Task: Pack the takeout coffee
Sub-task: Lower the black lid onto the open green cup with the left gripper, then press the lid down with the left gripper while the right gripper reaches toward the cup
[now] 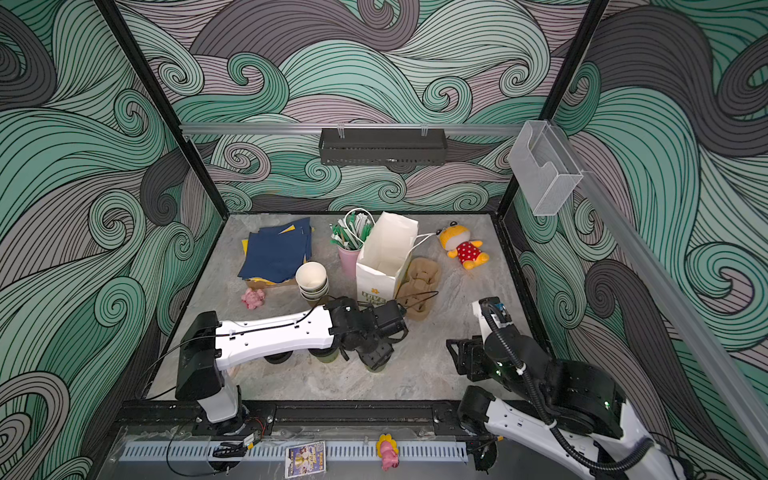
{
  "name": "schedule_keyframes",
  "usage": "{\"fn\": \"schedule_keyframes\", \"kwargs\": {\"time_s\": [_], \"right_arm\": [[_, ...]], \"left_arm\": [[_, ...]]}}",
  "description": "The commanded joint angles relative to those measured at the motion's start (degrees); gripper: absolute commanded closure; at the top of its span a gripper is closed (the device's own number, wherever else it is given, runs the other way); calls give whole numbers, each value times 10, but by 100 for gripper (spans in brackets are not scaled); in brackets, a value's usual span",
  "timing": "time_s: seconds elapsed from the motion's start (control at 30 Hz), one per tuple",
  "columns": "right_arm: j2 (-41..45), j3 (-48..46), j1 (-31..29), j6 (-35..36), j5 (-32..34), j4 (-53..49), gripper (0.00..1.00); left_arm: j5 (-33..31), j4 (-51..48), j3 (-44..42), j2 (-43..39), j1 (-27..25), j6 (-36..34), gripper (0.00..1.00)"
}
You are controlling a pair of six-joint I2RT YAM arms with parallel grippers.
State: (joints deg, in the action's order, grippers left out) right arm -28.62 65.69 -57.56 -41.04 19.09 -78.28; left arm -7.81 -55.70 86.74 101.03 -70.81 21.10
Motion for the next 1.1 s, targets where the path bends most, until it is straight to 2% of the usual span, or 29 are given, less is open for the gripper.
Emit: {"fn": "schedule_keyframes", "kwargs": {"time_s": [0.0, 0.2, 0.33, 0.6, 0.77, 0.87, 1.07], "right_arm": [[-4, -6, 2, -11, 1, -4, 30], [1, -20, 2, -25, -4, -4, 30], [3, -62, 2, -64, -24, 10, 31], [23, -196, 2, -151, -88, 121, 31], [14, -240, 8, -165, -119, 179, 31], [5, -265, 27, -166, -158, 223, 31], [-8, -325, 94, -171, -278, 367, 32]], "left_arm": [[19, -11, -2, 9, 8, 10, 43], [37, 14, -29, 10, 15, 17, 44], [50, 25, -43, 12, 16, 18, 45], [73, 50, -78, 11, 16, 19, 46], [93, 70, -103, 12, 16, 14, 46], [99, 75, -109, 15, 16, 12, 46], [104, 107, -136, 1, 17, 7, 46]]}}
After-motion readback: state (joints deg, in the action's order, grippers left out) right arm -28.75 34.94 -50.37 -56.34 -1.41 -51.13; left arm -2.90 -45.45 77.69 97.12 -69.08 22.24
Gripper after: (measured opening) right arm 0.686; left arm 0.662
